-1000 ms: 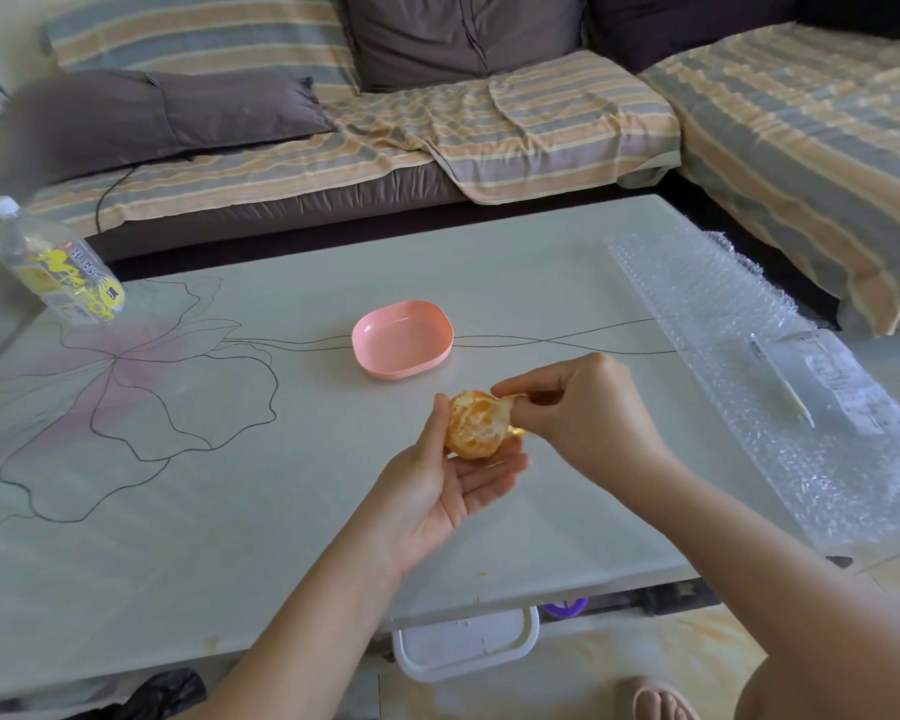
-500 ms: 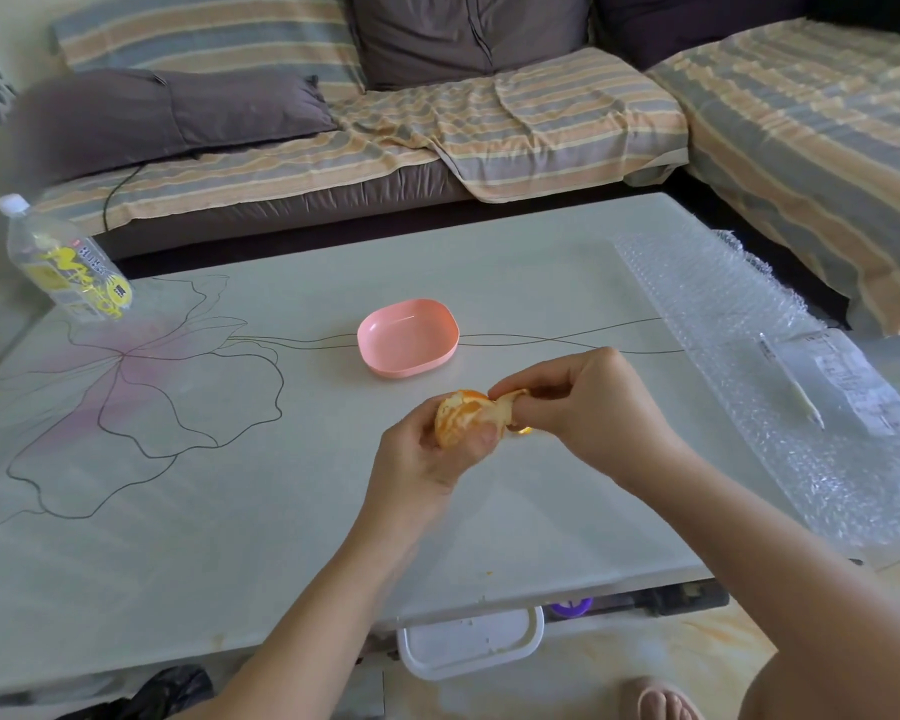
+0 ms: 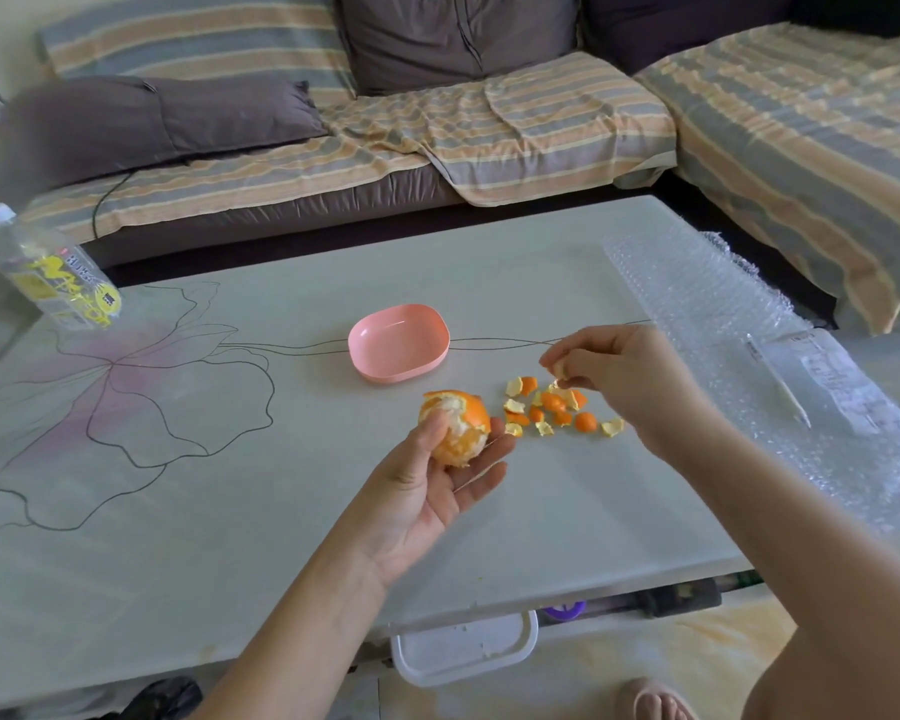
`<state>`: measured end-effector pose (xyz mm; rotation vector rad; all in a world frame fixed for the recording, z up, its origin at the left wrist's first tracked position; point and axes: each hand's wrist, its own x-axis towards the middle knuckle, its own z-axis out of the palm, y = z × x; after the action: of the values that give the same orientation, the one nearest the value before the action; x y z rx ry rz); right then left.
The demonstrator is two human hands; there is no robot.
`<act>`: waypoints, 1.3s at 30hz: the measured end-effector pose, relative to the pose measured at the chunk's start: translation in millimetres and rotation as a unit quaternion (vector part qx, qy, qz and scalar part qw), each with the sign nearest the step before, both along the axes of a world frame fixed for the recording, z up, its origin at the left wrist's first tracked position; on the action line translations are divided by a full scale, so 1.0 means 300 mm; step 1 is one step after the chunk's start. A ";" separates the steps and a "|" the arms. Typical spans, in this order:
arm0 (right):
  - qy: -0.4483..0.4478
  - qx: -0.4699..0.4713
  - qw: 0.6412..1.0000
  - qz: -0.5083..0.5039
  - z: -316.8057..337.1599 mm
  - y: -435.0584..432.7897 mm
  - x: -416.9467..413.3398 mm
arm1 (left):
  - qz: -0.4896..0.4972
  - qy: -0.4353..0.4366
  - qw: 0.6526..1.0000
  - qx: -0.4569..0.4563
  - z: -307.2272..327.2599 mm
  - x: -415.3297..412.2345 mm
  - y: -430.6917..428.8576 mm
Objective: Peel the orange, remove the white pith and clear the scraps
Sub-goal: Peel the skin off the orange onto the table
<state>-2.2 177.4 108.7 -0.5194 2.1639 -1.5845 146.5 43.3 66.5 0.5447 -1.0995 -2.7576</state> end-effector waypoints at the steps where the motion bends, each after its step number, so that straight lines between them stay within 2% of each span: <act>1: 0.056 0.056 0.997 -0.006 -0.005 -0.005 -0.005 | 0.006 -0.009 1.000 0.011 -0.001 -0.001 -0.001; 4: 0.128 0.206 0.970 0.018 -0.043 -0.026 -0.022 | 0.027 -0.035 0.999 0.028 -0.008 -0.008 0.002; 6: 0.154 0.246 0.956 0.039 -0.063 -0.031 -0.030 | 0.032 -0.043 0.998 0.026 -0.013 -0.008 -0.002; 9: 0.163 0.140 0.975 0.053 -0.055 -0.037 0.015 | 0.042 -0.052 0.998 0.013 -0.027 -0.009 -0.010; 11: 0.152 0.073 0.980 0.106 -0.041 -0.047 0.064 | 0.054 -0.044 0.997 -0.014 -0.034 -0.010 -0.017; 14: 0.181 0.081 0.966 0.164 -0.044 -0.058 0.128 | 0.070 -0.013 0.993 -0.092 -0.035 -0.009 -0.019; 19: 0.291 0.102 0.935 0.177 -0.040 -0.057 0.155 | 0.112 0.000 0.964 -0.241 -0.034 -0.005 -0.004; 24: 0.373 0.159 0.896 0.180 -0.035 -0.052 0.160 | 0.105 -0.008 0.949 -0.296 -0.033 0.000 0.019; 34: 0.375 0.124 0.905 0.160 -0.051 -0.062 0.162 | 0.109 0.003 0.945 -0.308 -0.027 0.005 0.028; 39: 0.275 0.073 0.942 0.176 -0.037 -0.052 0.150 | 0.107 0.013 0.939 -0.328 -0.016 0.013 0.012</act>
<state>42.8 161.8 97.5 -1.3458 2.3639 -1.1631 150.5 46.9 61.7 0.4874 -1.7160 -2.0278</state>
